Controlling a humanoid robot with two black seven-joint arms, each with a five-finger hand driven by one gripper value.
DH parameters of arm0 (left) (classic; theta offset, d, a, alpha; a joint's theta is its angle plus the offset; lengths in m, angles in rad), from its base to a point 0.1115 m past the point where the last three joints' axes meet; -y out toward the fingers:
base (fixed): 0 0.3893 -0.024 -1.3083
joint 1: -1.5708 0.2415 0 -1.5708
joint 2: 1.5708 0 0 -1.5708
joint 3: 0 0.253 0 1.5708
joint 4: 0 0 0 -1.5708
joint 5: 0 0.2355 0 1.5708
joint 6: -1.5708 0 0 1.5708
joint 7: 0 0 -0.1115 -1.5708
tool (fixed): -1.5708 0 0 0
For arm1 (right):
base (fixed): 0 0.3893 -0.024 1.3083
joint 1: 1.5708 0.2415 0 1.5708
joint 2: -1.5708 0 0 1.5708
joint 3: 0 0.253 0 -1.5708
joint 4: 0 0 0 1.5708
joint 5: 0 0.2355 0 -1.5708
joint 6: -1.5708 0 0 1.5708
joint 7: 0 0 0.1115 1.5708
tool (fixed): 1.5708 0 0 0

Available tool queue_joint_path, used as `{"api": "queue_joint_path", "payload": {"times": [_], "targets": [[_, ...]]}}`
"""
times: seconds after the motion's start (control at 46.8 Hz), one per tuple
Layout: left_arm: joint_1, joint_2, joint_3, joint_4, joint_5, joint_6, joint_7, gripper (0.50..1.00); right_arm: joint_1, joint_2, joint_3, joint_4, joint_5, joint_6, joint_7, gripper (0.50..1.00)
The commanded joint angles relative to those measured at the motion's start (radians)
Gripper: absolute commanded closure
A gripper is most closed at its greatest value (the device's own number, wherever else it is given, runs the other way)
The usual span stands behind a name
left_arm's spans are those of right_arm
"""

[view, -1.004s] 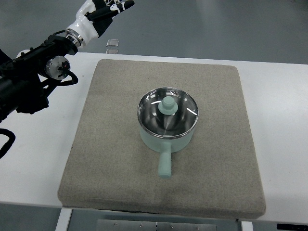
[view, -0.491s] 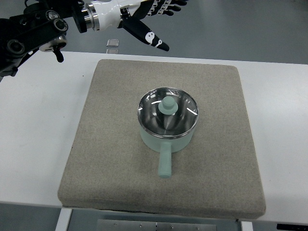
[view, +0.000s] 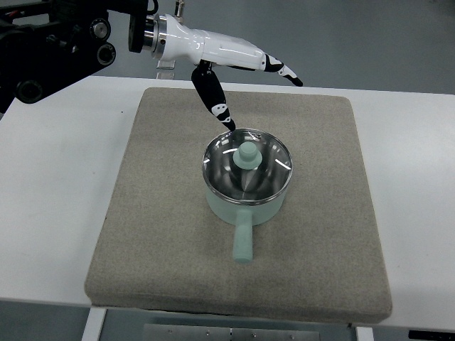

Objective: Place lid left of pot with left hand
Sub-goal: 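Swing the left hand up and over toward the pot lid, then lower the left hand onto the lid and close fingers around the knob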

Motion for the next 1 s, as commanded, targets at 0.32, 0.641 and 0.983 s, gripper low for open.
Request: {"api": "queue_joint_path", "payload": {"times": [0.32, 0.641, 0.983], "targets": [[-0.048, -0.006, 0.04, -0.036, 0.172, -0.009, -0.026, 0.506, 0.0, 0.0, 0.0, 0.0, 0.0, 0.0, 0.0, 0.576], [-0.05, -0.032, 0.118, -0.025, 0.178, -0.009, -0.026, 0.506, 0.0, 0.0, 0.0, 0.0, 0.0, 0.0, 0.0, 0.576], [-0.074, -0.046, 0.138, -0.036, 0.313, -0.007, -0.026, 0.506, 0.0, 0.0, 0.0, 0.0, -0.001, 0.0, 0.0, 0.576]]}}
